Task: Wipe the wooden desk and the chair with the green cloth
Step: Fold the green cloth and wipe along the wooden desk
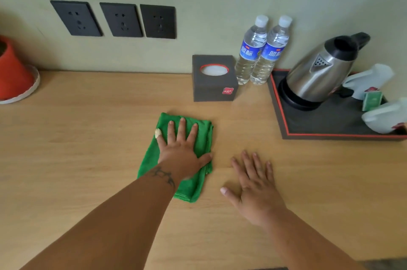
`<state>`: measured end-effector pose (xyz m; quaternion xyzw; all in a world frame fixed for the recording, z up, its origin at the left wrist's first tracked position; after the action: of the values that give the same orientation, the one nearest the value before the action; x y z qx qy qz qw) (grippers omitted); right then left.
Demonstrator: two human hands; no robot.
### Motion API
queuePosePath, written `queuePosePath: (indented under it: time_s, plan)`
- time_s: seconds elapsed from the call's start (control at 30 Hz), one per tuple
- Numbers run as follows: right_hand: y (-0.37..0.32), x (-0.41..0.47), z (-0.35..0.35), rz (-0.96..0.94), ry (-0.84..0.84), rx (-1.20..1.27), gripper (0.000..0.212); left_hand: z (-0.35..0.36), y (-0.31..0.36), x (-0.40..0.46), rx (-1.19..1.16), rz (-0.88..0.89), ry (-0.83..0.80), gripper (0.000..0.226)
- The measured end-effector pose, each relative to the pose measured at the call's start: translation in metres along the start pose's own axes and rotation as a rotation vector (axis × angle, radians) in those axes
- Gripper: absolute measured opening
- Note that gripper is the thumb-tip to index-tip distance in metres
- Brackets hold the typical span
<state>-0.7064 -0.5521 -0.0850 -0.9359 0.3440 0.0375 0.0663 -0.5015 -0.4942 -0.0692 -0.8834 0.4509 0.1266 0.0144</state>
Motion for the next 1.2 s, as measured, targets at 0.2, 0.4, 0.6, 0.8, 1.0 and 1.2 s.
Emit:
queuePosePath:
  time_s: [0.2, 0.4, 0.6, 0.8, 1.0, 1.2]
  plan:
    - [-0.002, 0.0, 0.002, 0.007, -0.015, -0.009, 0.098, 0.017, 0.054, -0.04, 0.014, 0.48, -0.066, 0.091]
    - [-0.001, -0.001, -0.004, 0.034, -0.038, -0.001, 0.104, 0.019, -0.006, -0.067, 0.064, 0.481, -0.056, 0.092]
    - [0.004, -0.005, -0.003, 0.025, -0.053, 0.012, 0.094, 0.008, -0.038, -0.049, 0.034, 0.096, 0.035, 0.094]
    - [0.003, -0.004, -0.006, -0.006, 0.007, 0.103, 0.088, 0.014, 0.005, -0.057, -0.038, -0.229, 0.113, 0.095]
    - [0.033, -0.013, -0.013, -0.153, 0.025, 0.147, 0.079, 0.022, 0.081, -0.062, -0.03, -0.26, 0.138, 0.092]
    - [0.156, -0.03, -0.022, -0.122, 0.019, 0.102, 0.088, 0.031, 0.192, -0.054, -0.007, -0.162, 0.136, 0.092]
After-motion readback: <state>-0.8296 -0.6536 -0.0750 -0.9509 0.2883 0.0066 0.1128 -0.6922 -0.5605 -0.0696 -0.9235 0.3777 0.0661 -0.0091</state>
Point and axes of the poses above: each hand's wrist, its own x-axis towards the middle knuckle, its own z-axis out of the palm, y = z × x, the point moved 10 cm from there along x, towards the middle knuckle, and after that the axes turned 7 degrees about y, right-handed, at the moved point
